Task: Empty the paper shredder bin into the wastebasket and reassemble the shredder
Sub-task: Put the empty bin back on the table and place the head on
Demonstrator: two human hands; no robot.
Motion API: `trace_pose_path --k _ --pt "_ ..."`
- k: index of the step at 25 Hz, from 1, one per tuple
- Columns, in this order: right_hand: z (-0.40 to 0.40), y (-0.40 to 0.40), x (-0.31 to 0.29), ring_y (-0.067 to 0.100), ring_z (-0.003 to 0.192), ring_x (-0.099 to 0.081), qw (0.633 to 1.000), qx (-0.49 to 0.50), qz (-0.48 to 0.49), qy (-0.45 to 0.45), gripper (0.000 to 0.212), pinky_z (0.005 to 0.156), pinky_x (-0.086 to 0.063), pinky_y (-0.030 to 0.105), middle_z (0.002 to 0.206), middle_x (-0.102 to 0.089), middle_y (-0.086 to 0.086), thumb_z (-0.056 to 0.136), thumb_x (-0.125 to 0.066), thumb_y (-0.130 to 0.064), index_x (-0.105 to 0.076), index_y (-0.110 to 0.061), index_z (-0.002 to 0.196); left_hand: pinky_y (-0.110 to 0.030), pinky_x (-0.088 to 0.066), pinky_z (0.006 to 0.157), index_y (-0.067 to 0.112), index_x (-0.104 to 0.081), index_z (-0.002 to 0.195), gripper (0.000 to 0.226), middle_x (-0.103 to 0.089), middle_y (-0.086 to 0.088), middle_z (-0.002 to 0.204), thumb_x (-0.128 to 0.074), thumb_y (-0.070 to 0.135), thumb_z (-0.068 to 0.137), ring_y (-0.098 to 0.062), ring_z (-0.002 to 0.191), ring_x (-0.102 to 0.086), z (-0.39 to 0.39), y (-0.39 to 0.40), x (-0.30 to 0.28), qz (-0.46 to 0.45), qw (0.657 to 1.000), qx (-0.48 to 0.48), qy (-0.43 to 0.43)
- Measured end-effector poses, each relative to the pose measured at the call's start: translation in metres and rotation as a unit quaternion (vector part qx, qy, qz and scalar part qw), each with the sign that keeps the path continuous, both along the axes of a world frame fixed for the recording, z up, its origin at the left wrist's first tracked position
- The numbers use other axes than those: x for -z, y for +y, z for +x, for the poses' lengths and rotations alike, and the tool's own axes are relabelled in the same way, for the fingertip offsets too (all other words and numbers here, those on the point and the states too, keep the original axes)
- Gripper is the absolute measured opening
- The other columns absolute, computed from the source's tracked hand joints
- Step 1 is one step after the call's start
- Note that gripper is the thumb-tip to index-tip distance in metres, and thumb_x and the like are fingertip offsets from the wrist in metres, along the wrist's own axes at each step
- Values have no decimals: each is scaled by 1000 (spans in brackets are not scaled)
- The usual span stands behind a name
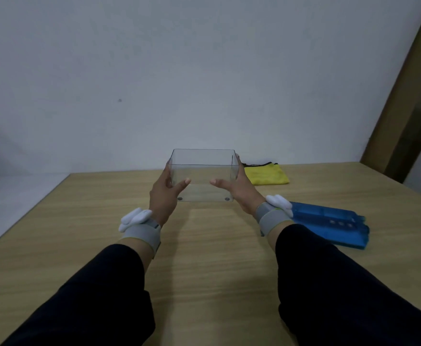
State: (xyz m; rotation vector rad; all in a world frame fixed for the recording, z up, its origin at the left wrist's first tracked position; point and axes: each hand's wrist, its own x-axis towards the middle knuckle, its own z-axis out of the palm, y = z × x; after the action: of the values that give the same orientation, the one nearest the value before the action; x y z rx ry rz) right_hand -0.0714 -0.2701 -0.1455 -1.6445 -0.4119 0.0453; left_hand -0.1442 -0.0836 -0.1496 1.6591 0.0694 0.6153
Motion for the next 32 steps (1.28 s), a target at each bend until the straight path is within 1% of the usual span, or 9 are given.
trace_pose_path --k 2,4,6,10,15,19,24,28,32 --pt "2 12 7 6 120 -50 1000 -8 -6 11 116 84 -53 30 137 -44 -21 65 -86 -29 -9 -41 151 -7 -44 48 46 -36 139 72 -52 21 117 -73 22 81 22 92 -53 -1 12 7 -3 1000 -9 7" --pt "3 21 17 -11 108 -49 1000 -15 -9 18 115 71 -51 14 127 -43 -35 64 -86 -32 -10 -44 150 -3 -44 49 39 -34 143 74 -48 9 134 -72 23 81 0 115 -52 -1 22 16 -8 999 -16 27" --pt "2 24 25 -10 110 -47 1000 -9 -14 18 115 74 -48 8 131 -39 -32 66 -86 -29 -9 -42 151 1 -42 52 32 -35 144 74 -46 1 141 -73 21 81 -12 125 -47 1 26 24 -11 999 -21 36" --pt "1 26 35 8 123 -50 999 -8 -19 28 115 109 -40 34 144 -46 -7 68 -85 -23 -8 -34 153 5 -40 61 29 -40 143 71 -52 12 121 -73 17 81 7 110 -51 1 30 37 2 1000 -18 26" --pt "0 28 37 16 133 -45 999 -14 -24 25 113 114 -35 43 148 -44 0 69 -84 -20 -9 -31 153 5 -39 72 47 -38 132 71 -52 30 106 -74 15 79 35 88 -47 1 31 44 2 1000 -17 16" --pt "-1 29 36 17 133 -45 999 -11 -31 18 110 113 -35 43 149 -43 -1 72 -83 -20 -10 -30 153 6 -39 73 46 -38 135 71 -49 43 102 -74 22 79 35 91 -46 0 32 47 20 999 -23 20" --pt "-1 27 35 14 130 -46 999 -4 -46 10 109 113 -36 37 148 -44 -2 72 -83 -24 -10 -30 153 1 -40 73 47 -40 136 70 -51 30 103 -74 27 78 17 97 -49 0 30 45 12 999 -36 24" --pt "-2 28 36 13 132 -43 999 -5 -42 12 108 113 -36 35 149 -41 -3 73 -82 -22 -10 -31 153 6 -39 72 39 -40 139 71 -50 31 104 -74 24 79 26 92 -47 2 31 49 12 999 -34 25" --pt "-4 27 34 4 126 -40 998 -1 -55 17 108 99 -33 18 141 -41 -12 74 -81 -27 -8 -34 153 5 -39 71 34 -40 141 71 -48 32 103 -74 24 80 18 96 -50 1 30 47 8 999 -37 36"
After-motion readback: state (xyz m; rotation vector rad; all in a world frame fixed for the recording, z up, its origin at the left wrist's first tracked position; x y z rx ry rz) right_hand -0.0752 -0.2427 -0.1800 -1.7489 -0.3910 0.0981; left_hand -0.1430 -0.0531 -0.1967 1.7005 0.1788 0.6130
